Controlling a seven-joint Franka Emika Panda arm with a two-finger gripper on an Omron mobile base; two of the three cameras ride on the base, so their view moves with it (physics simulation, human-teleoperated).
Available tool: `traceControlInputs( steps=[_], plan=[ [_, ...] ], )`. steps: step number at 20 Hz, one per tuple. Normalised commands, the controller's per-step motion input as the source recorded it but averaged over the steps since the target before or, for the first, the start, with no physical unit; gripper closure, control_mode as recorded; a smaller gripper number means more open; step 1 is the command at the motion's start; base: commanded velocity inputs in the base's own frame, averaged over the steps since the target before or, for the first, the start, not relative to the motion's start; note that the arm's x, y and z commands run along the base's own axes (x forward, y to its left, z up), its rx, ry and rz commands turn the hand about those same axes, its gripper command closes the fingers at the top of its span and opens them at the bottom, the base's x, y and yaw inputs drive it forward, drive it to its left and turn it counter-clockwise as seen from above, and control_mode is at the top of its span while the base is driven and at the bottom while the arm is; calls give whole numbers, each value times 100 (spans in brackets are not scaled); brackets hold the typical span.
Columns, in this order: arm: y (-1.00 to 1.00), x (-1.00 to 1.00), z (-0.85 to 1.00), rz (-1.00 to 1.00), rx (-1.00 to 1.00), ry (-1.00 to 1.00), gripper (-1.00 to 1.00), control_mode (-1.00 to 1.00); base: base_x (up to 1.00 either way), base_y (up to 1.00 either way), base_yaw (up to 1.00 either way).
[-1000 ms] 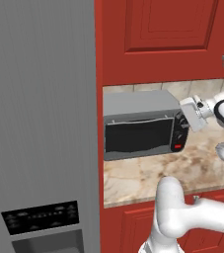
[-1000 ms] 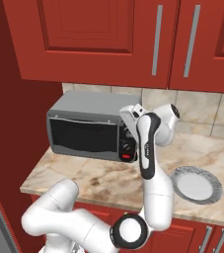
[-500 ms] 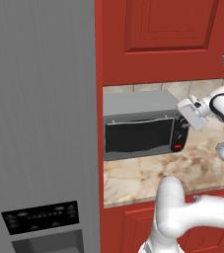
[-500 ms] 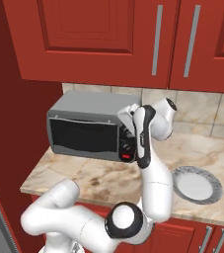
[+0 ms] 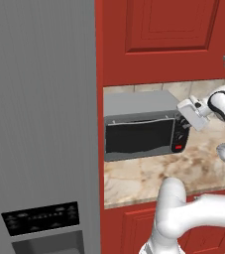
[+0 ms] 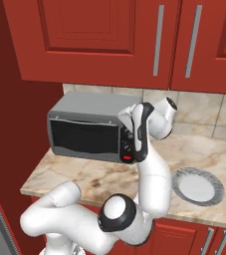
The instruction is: Pull the toaster oven rack outwards. Pick up the baguette from the plate and place it on the toaster oven rack. Close the toaster oven door fully and set the temperature to the lowest setting.
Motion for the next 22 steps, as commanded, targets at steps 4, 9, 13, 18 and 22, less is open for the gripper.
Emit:
traceControlInputs(
  steps=[4, 9, 13, 18, 22],
  plan=[
    [-63, 67, 0, 15, -70, 10, 100, -100, 0, 0, 0],
    [-75, 65, 1, 13, -61, 7, 100, -100, 0, 0, 0],
    [-75, 45, 4, 10, -55, -2, 100, -100, 0, 0, 0],
    [-55, 23, 0, 7, -51, -19, 100, -100, 0, 0, 0],
    [-45, 21, -5, 2, -47, -29, 100, -100, 0, 0, 0]
  ],
)
